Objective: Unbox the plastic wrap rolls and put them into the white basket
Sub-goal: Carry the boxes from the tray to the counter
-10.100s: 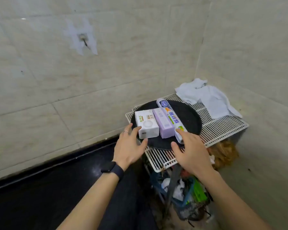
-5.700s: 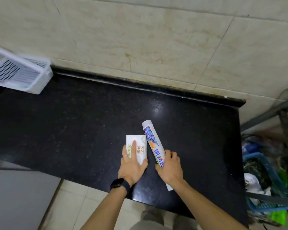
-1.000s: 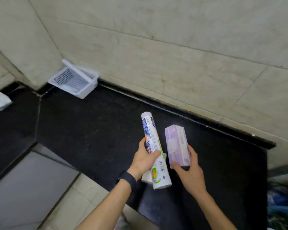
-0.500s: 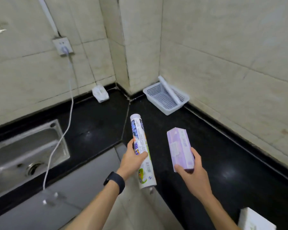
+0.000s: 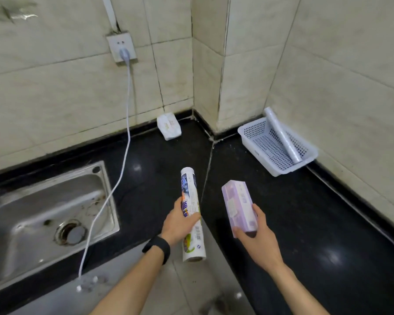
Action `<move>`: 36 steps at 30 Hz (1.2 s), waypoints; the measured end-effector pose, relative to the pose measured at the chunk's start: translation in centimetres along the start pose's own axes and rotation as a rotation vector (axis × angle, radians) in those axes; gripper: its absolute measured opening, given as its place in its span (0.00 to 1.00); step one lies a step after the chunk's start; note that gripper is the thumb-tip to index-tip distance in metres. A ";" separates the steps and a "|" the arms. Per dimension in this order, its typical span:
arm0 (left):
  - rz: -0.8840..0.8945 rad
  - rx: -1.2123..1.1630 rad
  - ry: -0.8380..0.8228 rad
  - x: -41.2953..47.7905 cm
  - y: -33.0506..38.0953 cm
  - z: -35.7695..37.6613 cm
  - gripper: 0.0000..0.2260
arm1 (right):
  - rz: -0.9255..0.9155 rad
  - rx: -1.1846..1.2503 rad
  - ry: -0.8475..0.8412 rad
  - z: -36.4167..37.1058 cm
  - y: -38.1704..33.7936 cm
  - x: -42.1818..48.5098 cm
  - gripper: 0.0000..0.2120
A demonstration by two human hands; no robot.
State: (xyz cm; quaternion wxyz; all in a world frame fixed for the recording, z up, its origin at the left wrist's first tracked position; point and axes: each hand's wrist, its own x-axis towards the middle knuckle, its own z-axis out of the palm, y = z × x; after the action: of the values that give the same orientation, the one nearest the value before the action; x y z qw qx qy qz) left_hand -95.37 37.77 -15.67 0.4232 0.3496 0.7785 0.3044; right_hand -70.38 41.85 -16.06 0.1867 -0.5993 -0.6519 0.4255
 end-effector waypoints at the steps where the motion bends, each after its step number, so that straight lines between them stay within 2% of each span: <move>1: -0.006 0.019 0.005 1.1 0.1 -0.2 0.37 | -0.001 -0.013 -0.013 0.3 -0.2 1.4 0.44; 11: -0.023 0.409 0.011 12.2 4.4 -0.8 0.41 | 0.069 -0.126 -0.101 2.2 -1.5 14.0 0.44; 22: 0.128 0.691 -0.062 26.9 8.3 1.9 0.42 | 0.242 -0.130 0.131 6.5 -4.1 25.4 0.46; 26: 0.141 0.709 -0.091 29.7 7.8 2.7 0.42 | 0.267 -0.098 0.164 8.4 -4.5 28.3 0.47; 30: 0.165 0.633 -0.115 30.4 6.2 2.9 0.41 | 0.277 -0.083 0.099 9.9 -5.2 30.0 0.51; 36: 0.167 0.536 -0.122 31.2 6.7 2.0 0.27 | 0.258 -0.092 0.017 9.9 -5.4 30.3 0.53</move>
State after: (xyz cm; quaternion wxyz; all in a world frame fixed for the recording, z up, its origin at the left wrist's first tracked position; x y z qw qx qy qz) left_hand -104.11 67.00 -25.33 0.3350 0.5296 0.7728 0.0999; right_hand -87.62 67.49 -25.60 0.1083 -0.6894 -0.5867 0.4107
